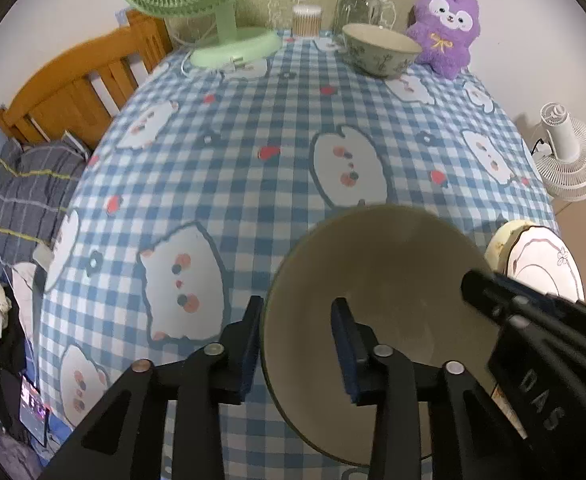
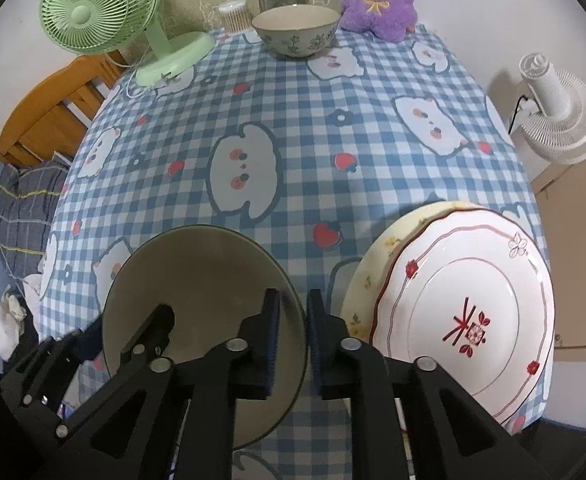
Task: Organize plates and bowls
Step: 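Lower the second bowl into the first cream bowl and open both tools, then raise both tools up and away from the stacked bowls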
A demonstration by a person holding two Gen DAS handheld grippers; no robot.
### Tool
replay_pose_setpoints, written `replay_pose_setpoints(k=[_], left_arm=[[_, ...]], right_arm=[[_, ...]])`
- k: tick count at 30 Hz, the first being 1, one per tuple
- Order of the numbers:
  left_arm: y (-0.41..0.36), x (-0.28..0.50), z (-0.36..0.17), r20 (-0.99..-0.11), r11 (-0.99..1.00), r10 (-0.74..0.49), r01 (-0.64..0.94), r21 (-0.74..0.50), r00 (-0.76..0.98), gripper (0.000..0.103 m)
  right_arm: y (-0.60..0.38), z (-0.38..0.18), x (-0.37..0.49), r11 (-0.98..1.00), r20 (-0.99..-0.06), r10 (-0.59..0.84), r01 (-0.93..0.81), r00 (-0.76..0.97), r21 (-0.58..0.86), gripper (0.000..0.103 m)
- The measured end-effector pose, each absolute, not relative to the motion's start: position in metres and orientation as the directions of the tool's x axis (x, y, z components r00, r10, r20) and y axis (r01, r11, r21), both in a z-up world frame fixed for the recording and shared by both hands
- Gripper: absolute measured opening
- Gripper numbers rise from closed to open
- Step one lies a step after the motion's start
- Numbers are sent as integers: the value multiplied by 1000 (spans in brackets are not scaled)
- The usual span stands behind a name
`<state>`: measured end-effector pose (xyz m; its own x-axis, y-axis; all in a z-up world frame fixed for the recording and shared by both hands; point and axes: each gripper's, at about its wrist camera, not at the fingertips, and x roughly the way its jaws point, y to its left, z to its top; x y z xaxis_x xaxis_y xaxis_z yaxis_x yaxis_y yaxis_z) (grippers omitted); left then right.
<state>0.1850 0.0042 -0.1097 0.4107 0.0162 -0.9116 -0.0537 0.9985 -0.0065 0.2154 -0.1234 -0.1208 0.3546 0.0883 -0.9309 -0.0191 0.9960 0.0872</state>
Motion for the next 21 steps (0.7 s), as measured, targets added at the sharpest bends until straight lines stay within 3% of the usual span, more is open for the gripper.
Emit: replay_pose_setpoints(k=[1, 3, 8, 11, 21], left_arm=[[4, 186, -108, -911, 999, 19, -50, -2, 413, 39], [4, 187, -105, -910, 999, 11, -47, -10, 415, 49], [5, 186, -93, -902, 999, 7, -47, -15, 432, 59], [4, 186, -83, -895, 999, 4, -47, -18, 446, 63], [-6, 184, -45, -861, 998, 16, -64, -19, 508, 72]], right_arm=[[-124, -119, 215, 995, -929, 97, -16, 358, 98, 32], [-125, -113, 213, 994, -921, 102, -16, 376, 104, 56], [-124, -95, 209, 994, -899, 105, -31, 425, 101, 62], [-126, -86, 208, 993, -888, 119, -43, 445, 111, 72], [-131, -45, 204, 988, -834, 150, -113, 531, 106, 88]])
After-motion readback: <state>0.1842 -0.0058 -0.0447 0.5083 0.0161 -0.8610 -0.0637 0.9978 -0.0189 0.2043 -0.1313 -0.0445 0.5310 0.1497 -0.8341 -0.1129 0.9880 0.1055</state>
